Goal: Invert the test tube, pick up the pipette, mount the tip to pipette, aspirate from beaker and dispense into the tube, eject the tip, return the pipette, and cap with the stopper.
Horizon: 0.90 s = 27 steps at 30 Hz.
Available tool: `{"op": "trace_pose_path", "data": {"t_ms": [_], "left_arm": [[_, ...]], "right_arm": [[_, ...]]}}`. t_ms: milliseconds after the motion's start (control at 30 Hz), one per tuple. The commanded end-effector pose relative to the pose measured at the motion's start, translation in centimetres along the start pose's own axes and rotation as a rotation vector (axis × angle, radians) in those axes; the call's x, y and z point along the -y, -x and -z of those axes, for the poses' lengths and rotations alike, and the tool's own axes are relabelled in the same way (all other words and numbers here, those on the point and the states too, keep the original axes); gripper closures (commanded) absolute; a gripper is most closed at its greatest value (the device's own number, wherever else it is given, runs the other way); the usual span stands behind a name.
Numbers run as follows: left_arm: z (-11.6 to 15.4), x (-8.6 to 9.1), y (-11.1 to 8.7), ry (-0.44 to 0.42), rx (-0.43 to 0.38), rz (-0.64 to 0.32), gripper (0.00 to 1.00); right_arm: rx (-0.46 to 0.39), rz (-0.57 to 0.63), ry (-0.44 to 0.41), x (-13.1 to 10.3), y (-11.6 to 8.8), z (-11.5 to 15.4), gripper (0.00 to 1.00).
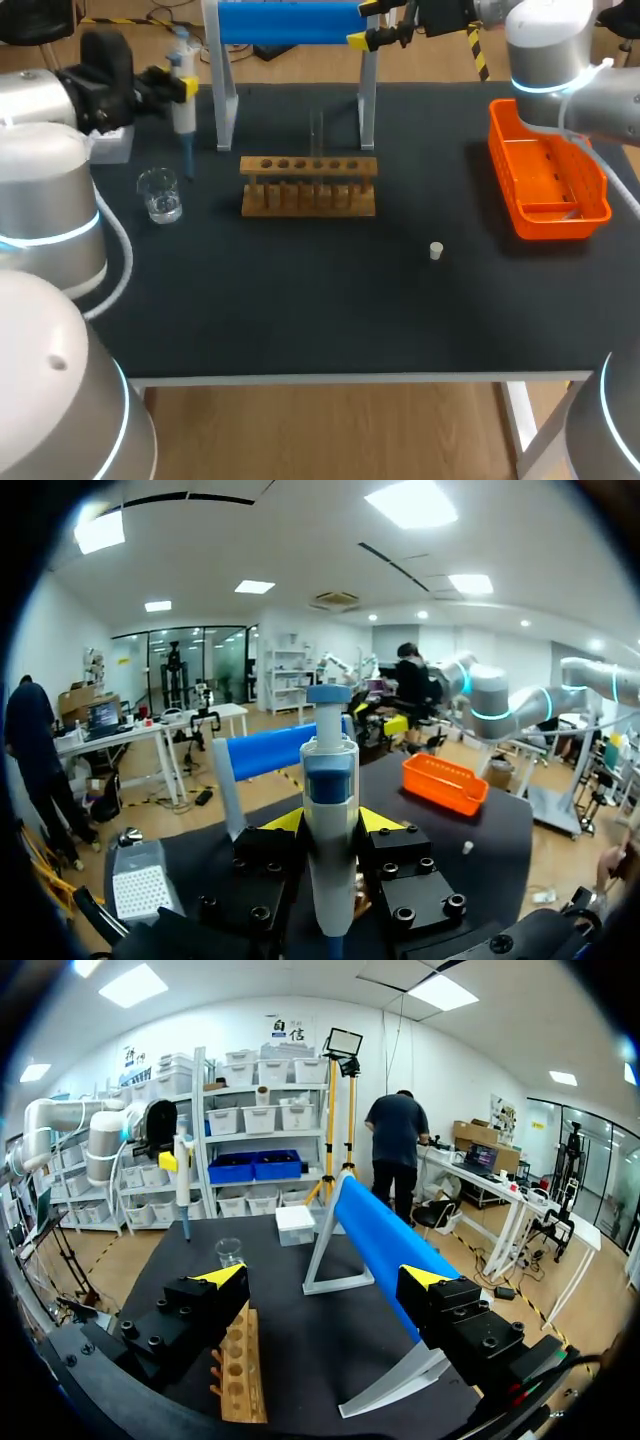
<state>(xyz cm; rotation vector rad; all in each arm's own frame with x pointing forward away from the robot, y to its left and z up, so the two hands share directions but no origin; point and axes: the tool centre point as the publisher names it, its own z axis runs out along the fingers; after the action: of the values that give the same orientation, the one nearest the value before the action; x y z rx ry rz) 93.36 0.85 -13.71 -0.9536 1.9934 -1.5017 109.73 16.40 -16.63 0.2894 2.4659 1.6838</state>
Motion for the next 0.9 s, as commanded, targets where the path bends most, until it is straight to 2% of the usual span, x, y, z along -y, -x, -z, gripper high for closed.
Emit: {"op": "trace_pose_path", "data": {"t_ms": [33, 300, 567, 900], "left_arm": [[-1.6, 1.4, 1.3, 0.019, 0.030, 0.007, 1.00], [-4.5, 3.2, 3.6, 0.030, 0.076, 0.023, 1.00], [-7.6, 4.4, 4.9, 0.033, 0.076, 0.027, 1.00], [-7.8, 4.6, 4.9, 0.034, 0.076, 0.028, 1.00]], "right_arm": [[-0.004, -0.001, -0.004, -0.1, 0.1, 0.1, 0.00], [-0.004, -0.001, -0.004, -0.1, 0.1, 0.1, 0.00], [-0.004, -0.001, -0.004, -0.1, 0.1, 0.1, 0.00], [-0.004, -0.001, -0.004, -0.1, 0.1, 0.1, 0.00]]}}
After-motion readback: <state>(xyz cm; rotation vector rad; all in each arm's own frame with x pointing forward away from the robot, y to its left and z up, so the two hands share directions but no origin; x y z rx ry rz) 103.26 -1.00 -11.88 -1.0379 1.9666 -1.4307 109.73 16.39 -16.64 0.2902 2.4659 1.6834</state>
